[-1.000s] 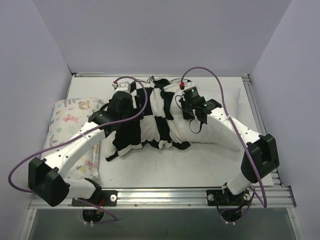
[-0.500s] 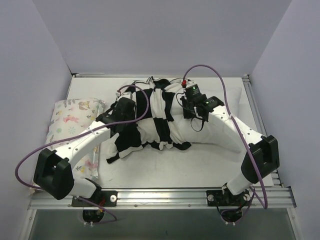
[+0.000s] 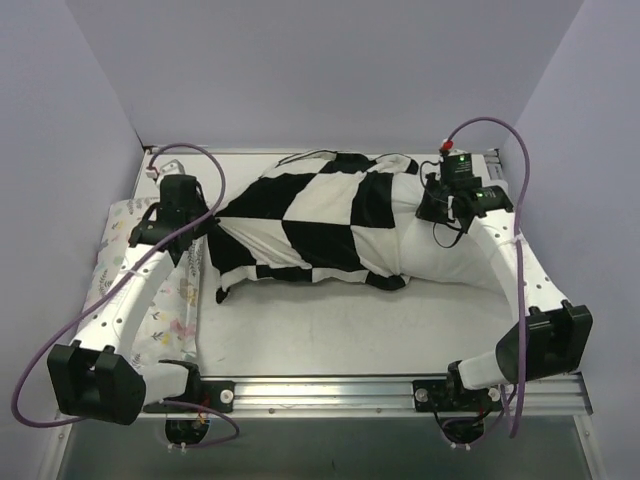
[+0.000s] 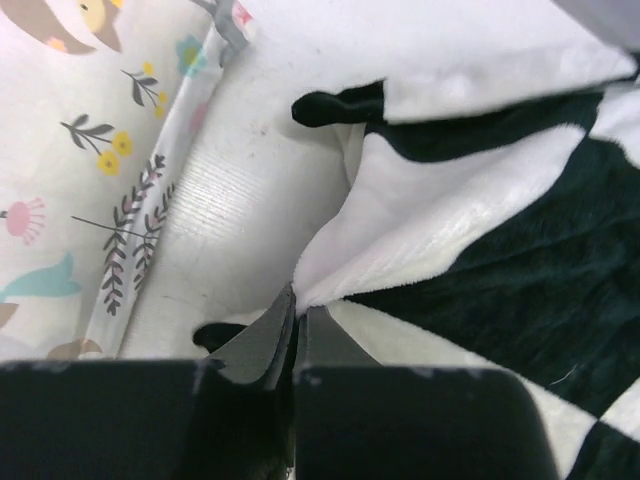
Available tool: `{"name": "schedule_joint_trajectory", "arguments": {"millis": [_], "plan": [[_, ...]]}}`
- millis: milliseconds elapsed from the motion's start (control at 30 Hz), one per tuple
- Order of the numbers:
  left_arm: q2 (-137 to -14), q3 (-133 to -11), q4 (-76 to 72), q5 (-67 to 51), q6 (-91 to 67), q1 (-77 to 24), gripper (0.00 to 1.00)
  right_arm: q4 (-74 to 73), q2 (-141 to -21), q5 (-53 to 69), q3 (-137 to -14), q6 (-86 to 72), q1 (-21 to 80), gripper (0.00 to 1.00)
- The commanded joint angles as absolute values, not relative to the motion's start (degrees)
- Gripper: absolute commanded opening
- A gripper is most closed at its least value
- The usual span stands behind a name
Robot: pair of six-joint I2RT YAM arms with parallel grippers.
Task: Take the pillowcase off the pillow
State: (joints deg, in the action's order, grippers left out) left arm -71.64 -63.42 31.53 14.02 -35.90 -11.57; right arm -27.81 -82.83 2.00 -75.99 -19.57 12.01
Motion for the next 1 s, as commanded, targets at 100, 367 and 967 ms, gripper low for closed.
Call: {"name": "schedule_joint_trajectory", "arguments": {"millis": [100,367,967], "plan": [[-67.41,-68.2,34.89,22.23,-35.77,-1.15,0.0,-33.4,-74.98,-5.54,-79.8,-21.27,5.98,0.0],[-69.78,-73.47,36.12,17.93,-37.7,8.43,0.0,-34.72,-72.07,-4.83,-81.74,-22.68,2.81,0.0],[-74.36,-75.77,32.61,6.24,-31.46,-5.96,0.15,-28.84,-69.96,1.65,-80.07,-18.2,20.19,0.15]]}}
